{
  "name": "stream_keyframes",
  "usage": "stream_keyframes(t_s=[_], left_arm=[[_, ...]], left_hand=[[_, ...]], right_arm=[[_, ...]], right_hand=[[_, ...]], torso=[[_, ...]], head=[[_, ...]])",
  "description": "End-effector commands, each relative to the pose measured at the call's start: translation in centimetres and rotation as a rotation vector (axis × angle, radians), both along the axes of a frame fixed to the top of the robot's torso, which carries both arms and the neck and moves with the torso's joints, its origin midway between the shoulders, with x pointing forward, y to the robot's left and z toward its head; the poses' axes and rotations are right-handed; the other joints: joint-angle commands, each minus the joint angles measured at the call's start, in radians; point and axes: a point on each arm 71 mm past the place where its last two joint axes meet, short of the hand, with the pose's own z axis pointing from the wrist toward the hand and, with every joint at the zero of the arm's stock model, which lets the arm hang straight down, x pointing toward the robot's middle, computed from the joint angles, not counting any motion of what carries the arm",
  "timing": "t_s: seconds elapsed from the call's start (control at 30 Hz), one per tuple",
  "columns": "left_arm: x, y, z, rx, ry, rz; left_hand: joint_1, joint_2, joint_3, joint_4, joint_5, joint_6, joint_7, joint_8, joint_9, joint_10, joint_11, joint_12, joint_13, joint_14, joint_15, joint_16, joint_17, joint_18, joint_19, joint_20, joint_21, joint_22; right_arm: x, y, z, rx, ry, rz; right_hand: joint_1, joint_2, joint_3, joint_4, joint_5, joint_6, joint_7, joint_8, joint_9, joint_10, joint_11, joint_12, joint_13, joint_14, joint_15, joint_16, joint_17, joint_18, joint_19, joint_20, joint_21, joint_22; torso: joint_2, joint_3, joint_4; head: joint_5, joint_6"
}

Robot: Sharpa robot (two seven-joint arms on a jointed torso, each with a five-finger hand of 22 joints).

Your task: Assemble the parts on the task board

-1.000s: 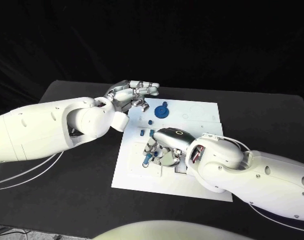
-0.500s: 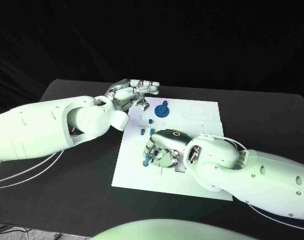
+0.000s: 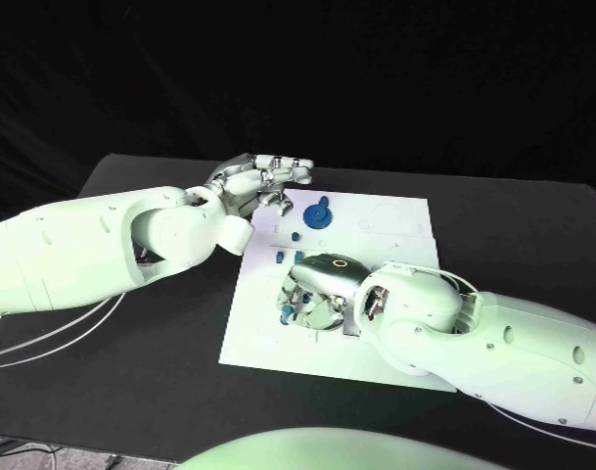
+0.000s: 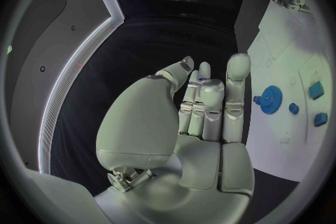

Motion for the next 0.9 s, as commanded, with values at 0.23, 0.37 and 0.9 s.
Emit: stream_keyframes(t_s=[0.23,0.37,0.9], left_arm=[[-0.1,-0.2,0.1,-0.009,-0.005,-0.020],[-0.1,-0.2,0.1,-0.008,-0.004,-0.020],[0.0,0.0,0.0,-0.007,-0.002,-0.019]], left_hand=[[0.002,0.011,-0.008,-0.002,0.003,-0.007,0.000,0.005,0.000,-0.011,0.000,0.010,0.003,-0.010,0.000,-0.005,-0.003,0.019,-0.007,0.001,-0.008,-0.003],[0.002,0.011,-0.008,-0.002,0.003,-0.007,0.000,0.005,0.000,-0.011,0.000,0.010,0.003,-0.010,0.000,-0.005,-0.003,0.019,-0.007,0.001,-0.008,-0.003],[0.002,0.011,-0.008,-0.002,0.003,-0.007,0.000,0.005,0.000,-0.011,0.000,0.010,0.003,-0.010,0.000,-0.005,-0.003,0.019,-0.007,0.001,-0.008,-0.003]], right_arm=[[0.1,-0.5,-0.2,0.014,-0.030,-0.026],[0.2,-1.2,0.4,0.081,-0.055,-0.060],[0.8,-8.4,3.1,0.250,0.094,-0.273]], right_hand=[[-0.039,-0.059,-0.098,0.018,0.020,-0.218,0.047,-0.026,-0.046,-0.244,0.052,-0.057,-0.007,0.001,0.043,-0.027,-0.038,0.017,-0.062,0.042,-0.083,-0.109],[-0.027,-0.053,-0.128,0.017,0.025,-0.231,0.046,-0.024,-0.044,-0.272,0.053,-0.044,-0.004,-0.001,0.044,-0.027,-0.041,0.018,-0.062,0.045,-0.087,-0.113],[-0.009,-0.012,-0.166,0.026,0.059,-0.155,0.041,-0.005,-0.032,-0.121,0.031,0.088,0.014,-0.001,0.029,-0.029,-0.051,0.012,-0.040,0.035,-0.070,-0.088]], torso=[[-0.001,-0.0002,-0.0006],[-0.001,0.0010,-0.0017],[-0.003,-0.0010,-0.0022]], head=[[-0.003,0.005],[-0.004,0.008],[-0.044,0.028]])
